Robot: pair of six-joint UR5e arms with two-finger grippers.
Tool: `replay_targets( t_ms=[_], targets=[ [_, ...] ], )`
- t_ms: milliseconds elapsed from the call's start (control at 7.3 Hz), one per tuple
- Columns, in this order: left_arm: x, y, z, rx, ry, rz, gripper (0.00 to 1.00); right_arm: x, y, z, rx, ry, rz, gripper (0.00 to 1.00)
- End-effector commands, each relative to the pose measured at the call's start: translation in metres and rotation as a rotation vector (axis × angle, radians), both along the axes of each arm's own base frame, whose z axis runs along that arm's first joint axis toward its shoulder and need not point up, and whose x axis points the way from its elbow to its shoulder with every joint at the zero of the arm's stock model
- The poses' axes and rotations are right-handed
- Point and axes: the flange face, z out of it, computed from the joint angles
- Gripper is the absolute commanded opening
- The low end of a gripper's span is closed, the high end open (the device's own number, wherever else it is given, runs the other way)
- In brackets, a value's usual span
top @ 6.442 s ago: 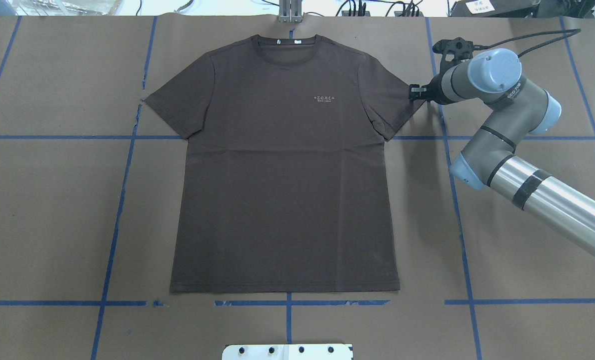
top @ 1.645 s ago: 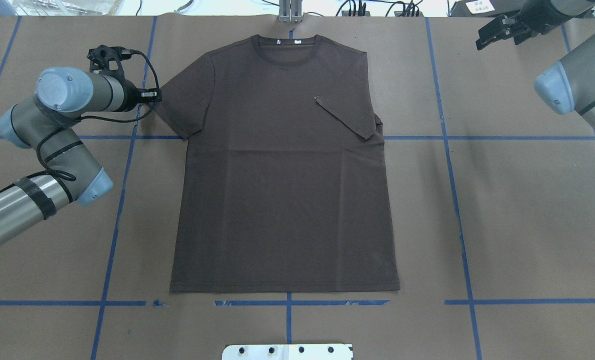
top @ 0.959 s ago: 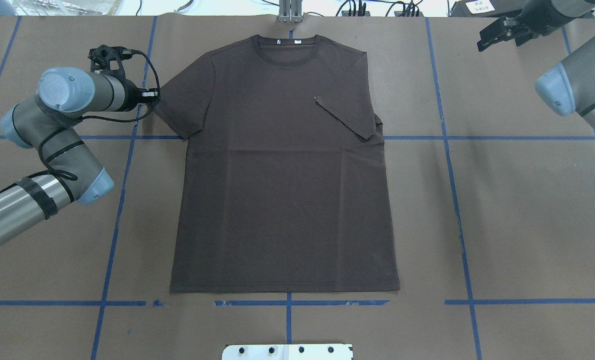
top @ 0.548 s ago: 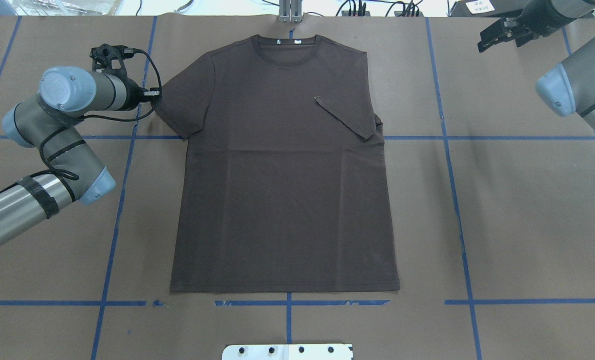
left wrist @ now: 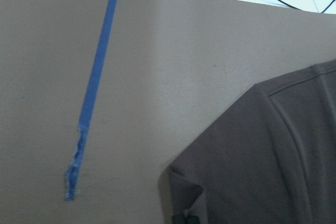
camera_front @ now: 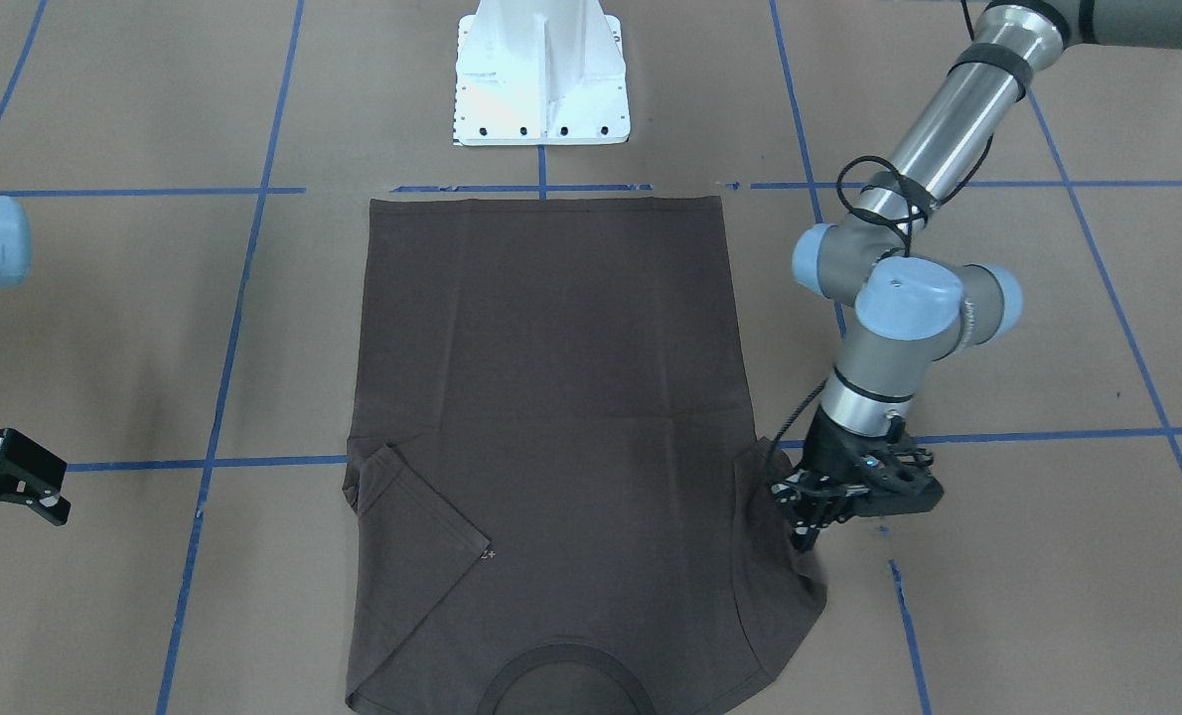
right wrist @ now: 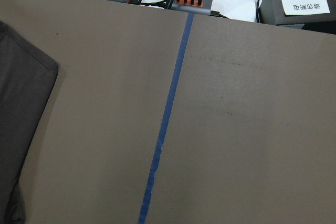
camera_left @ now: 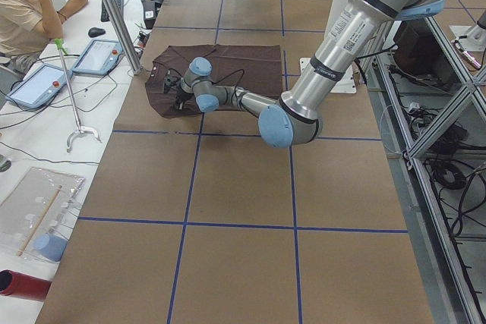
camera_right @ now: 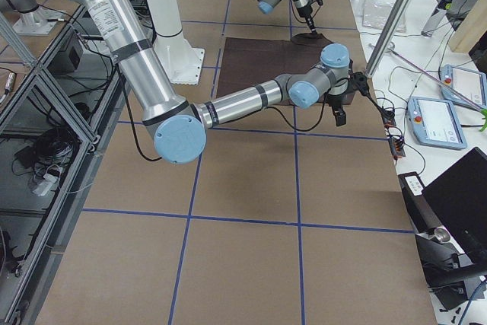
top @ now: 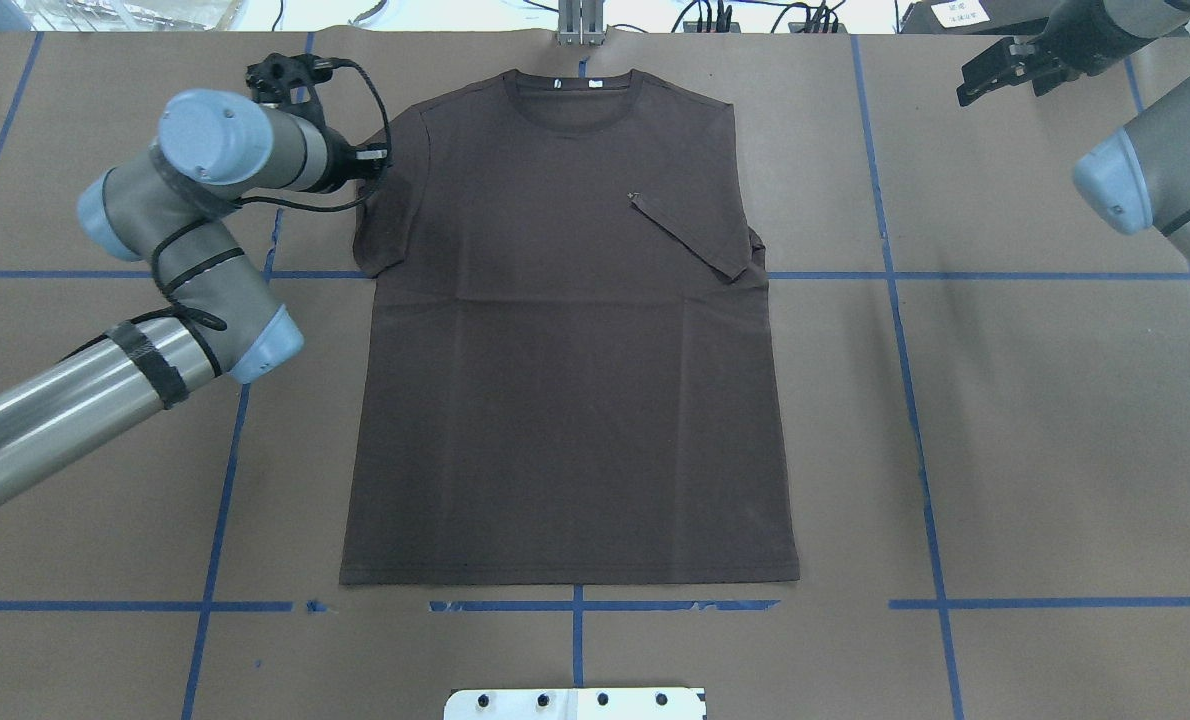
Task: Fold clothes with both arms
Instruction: 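Grasp the other sleeve with the left gripper and fold it inward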
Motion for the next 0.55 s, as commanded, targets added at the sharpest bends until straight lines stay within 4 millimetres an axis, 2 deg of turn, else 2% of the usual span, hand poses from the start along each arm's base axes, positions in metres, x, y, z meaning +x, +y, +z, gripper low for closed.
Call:
replay_targets(
  t_ms=[0, 274, 411],
  targets=[
    [0.052, 0.014, -0.061, -0.084, 0.023, 0.005, 0.0, 0.0, 0.0, 0.0, -0.002, 0.0, 0.001, 1.0],
    [0.065, 0.022, -0.065, -0.077, 0.019, 0.007, 0.0, 0.0, 0.0, 0.0, -0.001, 0.001, 0.002, 1.0],
    [0.065, 0.023, -0.064, -0.068, 0.012, 0.015, 0.23, 0.0, 0.0, 0.0, -0.002, 0.0, 0.002, 1.0]
  ],
)
